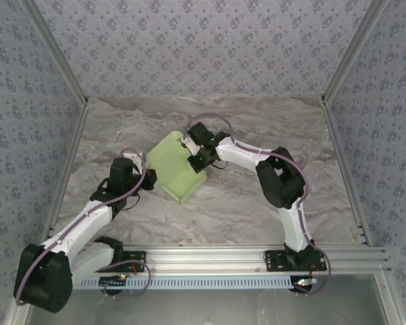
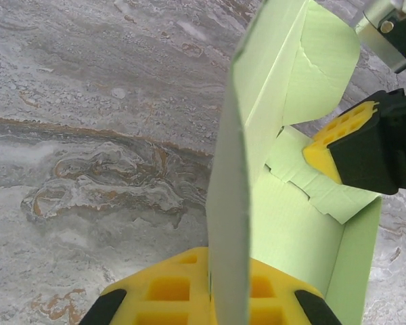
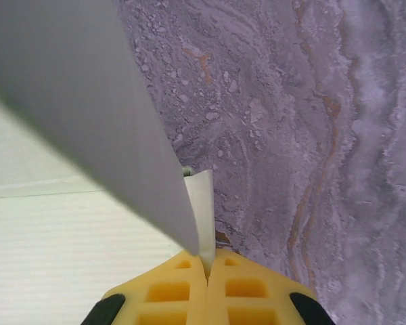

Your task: Fold the paper box

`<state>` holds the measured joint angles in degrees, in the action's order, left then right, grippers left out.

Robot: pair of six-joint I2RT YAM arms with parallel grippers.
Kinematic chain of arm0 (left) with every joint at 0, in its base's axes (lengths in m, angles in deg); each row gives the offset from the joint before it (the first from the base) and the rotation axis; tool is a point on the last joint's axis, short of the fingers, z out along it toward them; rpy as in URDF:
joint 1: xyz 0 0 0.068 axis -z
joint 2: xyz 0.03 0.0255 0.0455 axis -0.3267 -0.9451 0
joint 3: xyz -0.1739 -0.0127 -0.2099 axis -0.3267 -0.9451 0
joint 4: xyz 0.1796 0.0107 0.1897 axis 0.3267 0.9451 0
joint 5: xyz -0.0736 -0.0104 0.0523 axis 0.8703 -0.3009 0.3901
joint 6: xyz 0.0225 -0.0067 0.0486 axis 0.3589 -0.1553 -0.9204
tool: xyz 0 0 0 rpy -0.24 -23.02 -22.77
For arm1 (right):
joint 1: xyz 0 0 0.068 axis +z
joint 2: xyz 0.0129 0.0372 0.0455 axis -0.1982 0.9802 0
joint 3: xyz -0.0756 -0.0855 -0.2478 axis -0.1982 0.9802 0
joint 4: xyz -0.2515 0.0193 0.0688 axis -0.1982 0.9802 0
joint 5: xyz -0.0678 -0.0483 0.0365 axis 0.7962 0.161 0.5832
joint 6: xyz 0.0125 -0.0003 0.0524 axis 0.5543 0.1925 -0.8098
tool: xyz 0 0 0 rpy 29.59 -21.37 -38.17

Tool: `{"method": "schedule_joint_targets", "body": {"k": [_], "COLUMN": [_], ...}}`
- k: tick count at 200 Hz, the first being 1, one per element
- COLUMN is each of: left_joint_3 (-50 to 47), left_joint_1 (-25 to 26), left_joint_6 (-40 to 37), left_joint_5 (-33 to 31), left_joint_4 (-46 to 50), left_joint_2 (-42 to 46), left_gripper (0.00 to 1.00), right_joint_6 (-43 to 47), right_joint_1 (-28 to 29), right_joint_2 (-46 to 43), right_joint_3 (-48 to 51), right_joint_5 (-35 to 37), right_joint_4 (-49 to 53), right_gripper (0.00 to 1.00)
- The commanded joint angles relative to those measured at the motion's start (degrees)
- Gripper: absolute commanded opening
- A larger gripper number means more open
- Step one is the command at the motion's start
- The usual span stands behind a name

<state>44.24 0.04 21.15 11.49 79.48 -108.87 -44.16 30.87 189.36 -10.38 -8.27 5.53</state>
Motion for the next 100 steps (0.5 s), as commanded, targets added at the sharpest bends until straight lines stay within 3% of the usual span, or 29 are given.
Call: {"method": "schedule_joint_targets", "body": {"k": [1, 62, 100], "left_joint_3": [0.45, -0.01, -0.30], "left_joint_1": [0.22, 0.22, 0.22], "left_joint_6": [-0.39, -0.56, -0.56], "left_joint_5": [2.07, 1.98, 2.41], "left_joint_4": [-2.73, -3.09, -3.54], "left_joint_2": [1.53, 2.61, 2.65], "left_gripper": [0.04, 0.03, 0.04], "right_joint_6": [4.93, 10.84, 12.15], "right_joint_1": [2.11, 6.19, 6.76], "right_joint_2": [-1.44, -2.03, -1.93], "right_joint_3": [0.17, 2.91, 3.88], "right_joint_5": [9.39, 22.68, 23.65], "right_joint_4": [2.52, 0.03, -1.19], "right_gripper": [0.05, 0.08, 0.09]}}
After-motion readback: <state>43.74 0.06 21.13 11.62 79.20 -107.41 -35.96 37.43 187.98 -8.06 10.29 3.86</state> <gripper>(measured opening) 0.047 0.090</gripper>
